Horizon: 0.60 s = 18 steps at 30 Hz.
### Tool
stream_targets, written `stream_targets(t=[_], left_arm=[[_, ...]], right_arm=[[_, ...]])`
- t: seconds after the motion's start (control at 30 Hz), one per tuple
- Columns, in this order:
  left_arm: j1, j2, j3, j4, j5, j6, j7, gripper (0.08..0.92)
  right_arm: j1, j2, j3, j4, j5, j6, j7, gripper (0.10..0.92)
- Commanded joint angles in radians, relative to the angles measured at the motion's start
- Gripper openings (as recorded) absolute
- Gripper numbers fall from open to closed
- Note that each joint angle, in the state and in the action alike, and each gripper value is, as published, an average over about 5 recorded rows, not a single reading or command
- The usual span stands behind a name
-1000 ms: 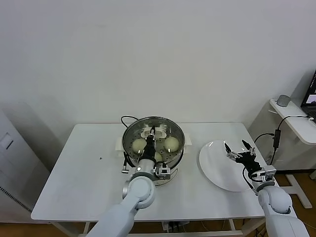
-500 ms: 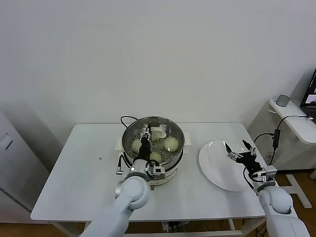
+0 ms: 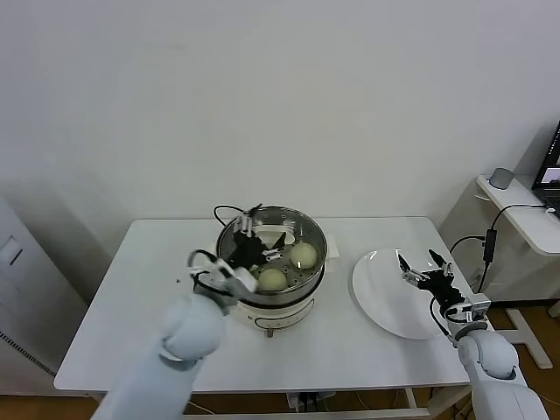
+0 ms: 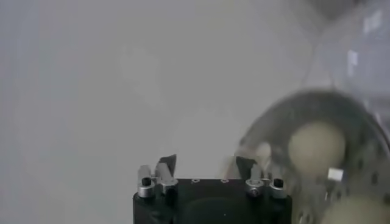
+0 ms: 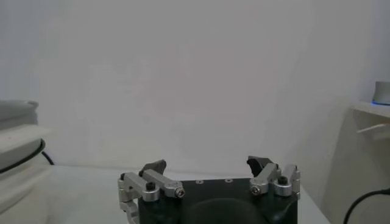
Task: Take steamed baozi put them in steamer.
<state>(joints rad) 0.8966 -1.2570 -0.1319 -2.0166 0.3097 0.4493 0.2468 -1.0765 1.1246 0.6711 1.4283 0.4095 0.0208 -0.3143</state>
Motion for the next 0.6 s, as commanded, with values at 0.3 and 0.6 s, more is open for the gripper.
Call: stream_targets(t=[0.3, 0.6], left_arm=[[0.297, 0.087, -0.516, 0.046, -0.768, -0.007, -0.222, 0.823], [0.330, 0.072, -0.527, 0.166, -0.693, -0.074, -0.207, 0.823]], right_arm=[[-0.026, -0.021, -0.012, 0.050, 0.087, -0.044, 0.050, 0.823], [-0.033, -0.003, -0.017, 0.069, 0.075, -0.058, 0.064, 0.823]])
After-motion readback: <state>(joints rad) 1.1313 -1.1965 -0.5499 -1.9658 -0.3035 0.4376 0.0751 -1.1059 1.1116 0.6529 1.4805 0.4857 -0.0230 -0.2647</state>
